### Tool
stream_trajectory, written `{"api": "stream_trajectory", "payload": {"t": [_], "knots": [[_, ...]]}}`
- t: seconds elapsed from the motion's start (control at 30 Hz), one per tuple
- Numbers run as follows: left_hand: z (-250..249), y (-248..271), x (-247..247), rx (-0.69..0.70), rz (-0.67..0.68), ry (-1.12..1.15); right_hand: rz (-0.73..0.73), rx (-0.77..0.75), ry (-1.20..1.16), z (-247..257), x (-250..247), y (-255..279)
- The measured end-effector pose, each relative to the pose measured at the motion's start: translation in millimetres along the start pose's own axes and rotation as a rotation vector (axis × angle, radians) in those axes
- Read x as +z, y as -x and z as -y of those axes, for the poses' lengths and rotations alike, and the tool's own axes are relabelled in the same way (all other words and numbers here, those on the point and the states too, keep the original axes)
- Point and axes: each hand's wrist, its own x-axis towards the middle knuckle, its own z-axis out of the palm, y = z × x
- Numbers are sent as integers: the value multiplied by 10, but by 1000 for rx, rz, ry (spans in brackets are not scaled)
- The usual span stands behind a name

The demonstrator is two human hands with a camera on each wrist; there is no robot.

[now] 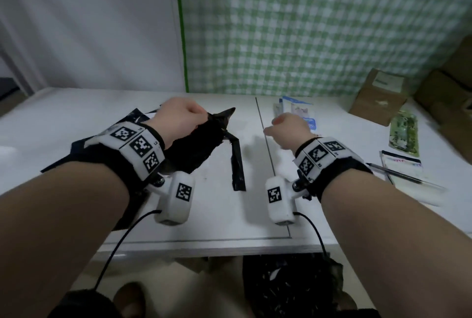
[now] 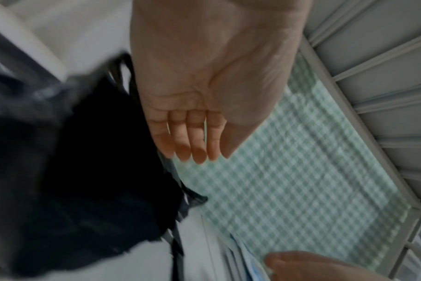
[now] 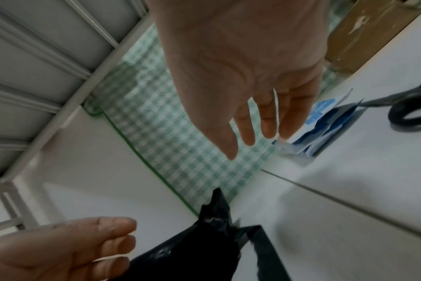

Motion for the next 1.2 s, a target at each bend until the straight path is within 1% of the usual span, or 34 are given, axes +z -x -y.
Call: {"api": "stream_trajectory", "payload": {"t": [0.07,0.1,0.13,0.2,0.23,0.3,0.33,0.37,0.47,0.53,0.6,0.67,0.73,0.77,0.8,0.83,0.87,0.93,0.97,1.0,1.03,1.07,1.2], "knots": [[87,82,-221,38,-61,-184,72,-25,-69,41,73,186],[147,119,-323,36,-102,-284,113,-29,-87,55,111,262],[218,138,-417,17,-154,-374,151,-34,-100,68,150,324],[361,191,-565,-75,-255,-479,205,-23,-136,89,225,408],[422,228,-613,-126,-254,-500,227,-15,-161,108,260,442],[536,307,-655,-200,-132,-491,260,-10,-221,175,331,513],[589,338,-651,-207,-73,-453,280,-10,-261,222,367,541],[622,372,-634,-190,-45,-401,304,-11,-309,275,404,574],[655,445,-538,-85,-28,-283,373,-4,-454,442,510,660],[619,479,-461,-16,51,-265,422,6,-517,563,583,708],[561,523,-399,31,212,-270,444,14,-564,673,664,745],[515,566,-368,54,392,-264,432,33,-640,753,739,781],[474,630,-357,46,530,-241,383,32,-696,774,819,785],[462,659,-348,47,570,-223,339,31,-696,760,839,780],[454,680,-338,48,577,-177,295,40,-692,737,847,781],[450,694,-326,44,543,-115,268,57,-693,698,853,769],[458,698,-319,35,473,-38,258,76,-713,657,850,763],[504,684,-309,22,246,75,269,114,-764,563,804,794],[531,670,-311,36,131,57,273,132,-780,498,774,816],[565,660,-310,54,60,15,273,150,-784,429,741,851],[583,666,-300,63,42,-34,279,163,-776,350,717,883],[604,681,-277,62,68,-81,288,173,-763,265,696,923],[547,887,-75,0,297,-221,333,208,-688,-71,605,1090]]}}
